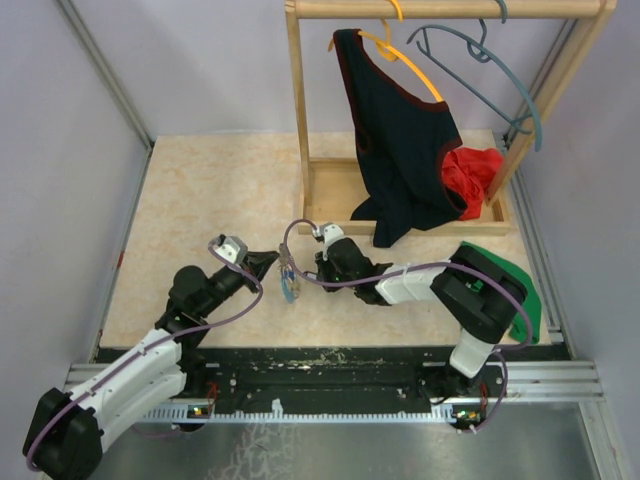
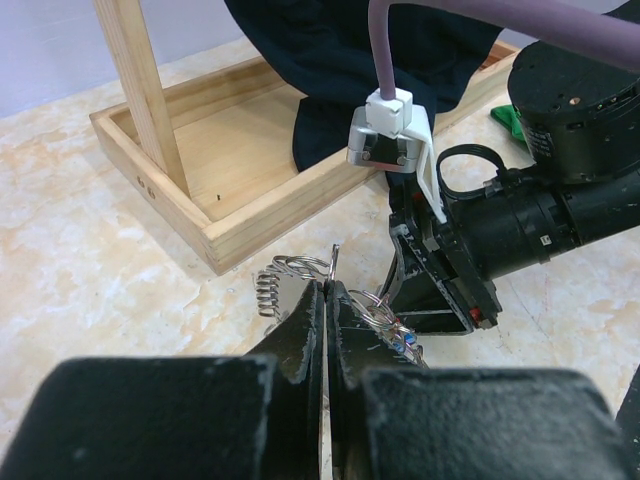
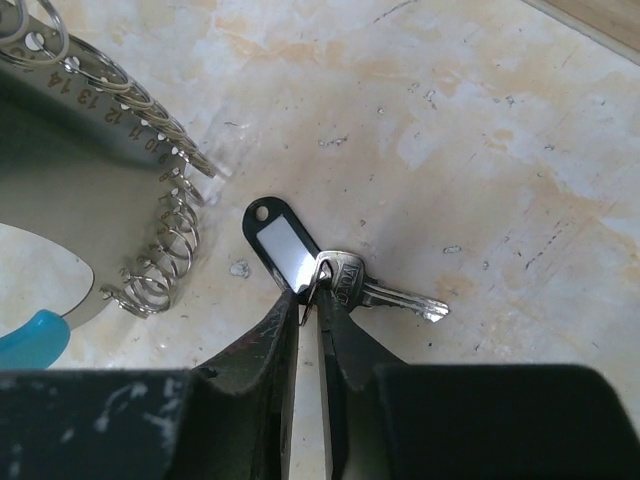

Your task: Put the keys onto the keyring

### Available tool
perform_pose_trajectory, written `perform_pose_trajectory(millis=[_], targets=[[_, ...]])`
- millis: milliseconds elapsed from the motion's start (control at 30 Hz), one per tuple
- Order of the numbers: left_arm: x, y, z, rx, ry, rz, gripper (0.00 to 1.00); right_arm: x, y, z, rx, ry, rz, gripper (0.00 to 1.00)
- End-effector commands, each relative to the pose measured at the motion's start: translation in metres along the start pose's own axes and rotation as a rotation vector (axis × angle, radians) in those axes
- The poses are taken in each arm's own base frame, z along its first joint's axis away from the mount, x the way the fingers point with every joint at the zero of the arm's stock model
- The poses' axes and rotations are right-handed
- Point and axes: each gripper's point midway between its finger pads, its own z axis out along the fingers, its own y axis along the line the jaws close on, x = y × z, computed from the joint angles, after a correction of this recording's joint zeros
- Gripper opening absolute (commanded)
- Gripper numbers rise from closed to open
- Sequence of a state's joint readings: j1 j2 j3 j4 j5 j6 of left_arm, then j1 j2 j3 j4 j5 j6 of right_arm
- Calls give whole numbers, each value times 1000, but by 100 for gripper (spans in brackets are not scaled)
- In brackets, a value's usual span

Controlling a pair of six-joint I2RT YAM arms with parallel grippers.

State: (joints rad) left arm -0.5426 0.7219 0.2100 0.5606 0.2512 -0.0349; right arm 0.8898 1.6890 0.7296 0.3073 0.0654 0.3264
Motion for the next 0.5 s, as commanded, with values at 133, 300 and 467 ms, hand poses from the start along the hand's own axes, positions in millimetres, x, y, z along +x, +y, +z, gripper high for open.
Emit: perform_pose_trajectory(millis=[133,300,467], targets=[[-13,-5,2,27,-38,1,1,-31,-1,-17,34,-90,-49,0],[-15,-14,4,83,-35,16,1,-39,-14,-51,46,-48,-133,0],[-15,-22,7,133,-32,25,1,-34,-27,-92,79,76,-177,0]])
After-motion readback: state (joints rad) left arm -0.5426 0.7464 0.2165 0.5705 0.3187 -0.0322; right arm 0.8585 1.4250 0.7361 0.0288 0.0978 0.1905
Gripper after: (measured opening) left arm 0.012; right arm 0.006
